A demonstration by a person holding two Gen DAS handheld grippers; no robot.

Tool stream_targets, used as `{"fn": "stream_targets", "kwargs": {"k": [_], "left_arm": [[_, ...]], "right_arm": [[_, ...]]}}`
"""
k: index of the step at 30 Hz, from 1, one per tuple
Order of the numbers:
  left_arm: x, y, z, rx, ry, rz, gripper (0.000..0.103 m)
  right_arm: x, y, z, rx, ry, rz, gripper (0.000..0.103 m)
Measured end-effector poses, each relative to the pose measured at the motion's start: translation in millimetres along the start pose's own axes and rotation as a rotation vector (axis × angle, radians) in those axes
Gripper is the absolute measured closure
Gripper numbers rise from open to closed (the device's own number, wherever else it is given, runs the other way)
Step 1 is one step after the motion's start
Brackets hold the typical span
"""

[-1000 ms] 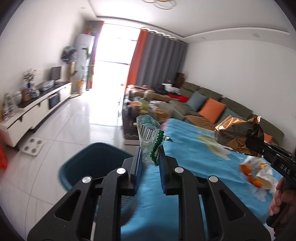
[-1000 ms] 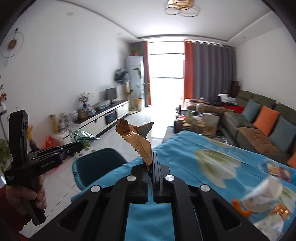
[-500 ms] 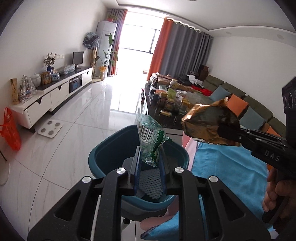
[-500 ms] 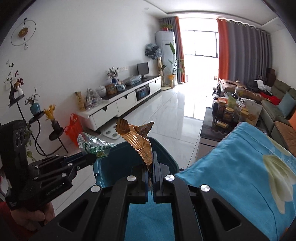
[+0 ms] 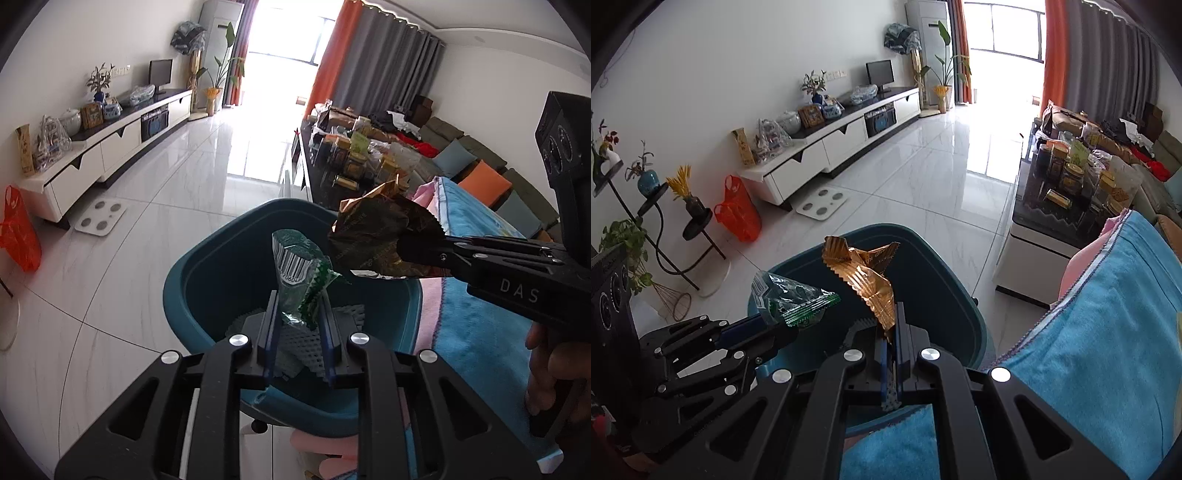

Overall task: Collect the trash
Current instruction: 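Carry the plastic wrapper and gold foil wrapper over the teal bin, then open the left tool over the bin while the right tool releases the gold foil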

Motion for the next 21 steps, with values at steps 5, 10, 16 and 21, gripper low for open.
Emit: {"fn": "stream_targets", "kwargs": {"k": [5, 10, 16, 21], "left_arm": [[24, -1, 2, 0.011, -0.02, -0.012, 0.076], [37, -3, 5, 0.005, -0.031, -0.019, 0.068], [35, -5, 8, -0.01, -0.018, -0.026, 0.053], [32, 1, 9, 0.013, -0.016, -0.017, 0.042]], "right_arm": [[6, 2, 2, 0.011, -0.035, -0.001, 0.094], [5, 1, 0, 0.017, -0.037, 0.006, 0.084], [1, 7, -3, 0.033, -0.02, 0.008, 0.075], [-10, 12, -6, 0.031, 0.006, 0.021, 0.071]]}}
Point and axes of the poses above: each gripper's, at about its wrist camera, not at the fingertips, and x roughly the way its jaws point, y to its right, z to its underside, the point moved 8 cm from there along x, roughly the way its jaws point, and after that the axes turned 13 degrees about y, right-handed, at the moved point
